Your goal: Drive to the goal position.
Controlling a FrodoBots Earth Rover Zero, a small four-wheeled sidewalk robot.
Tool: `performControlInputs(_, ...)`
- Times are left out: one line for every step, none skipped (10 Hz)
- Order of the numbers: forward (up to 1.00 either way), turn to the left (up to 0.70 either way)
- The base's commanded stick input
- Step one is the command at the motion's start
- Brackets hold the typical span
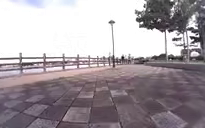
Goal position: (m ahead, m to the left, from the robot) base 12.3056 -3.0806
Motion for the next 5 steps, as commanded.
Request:
performControlInputs(0.70,0.01)
performControlInputs(0.70,0.01)
performControlInputs(0.70,0.01)
performControlInputs(0.70,0.01)
performControlInputs(0.70,0.01)
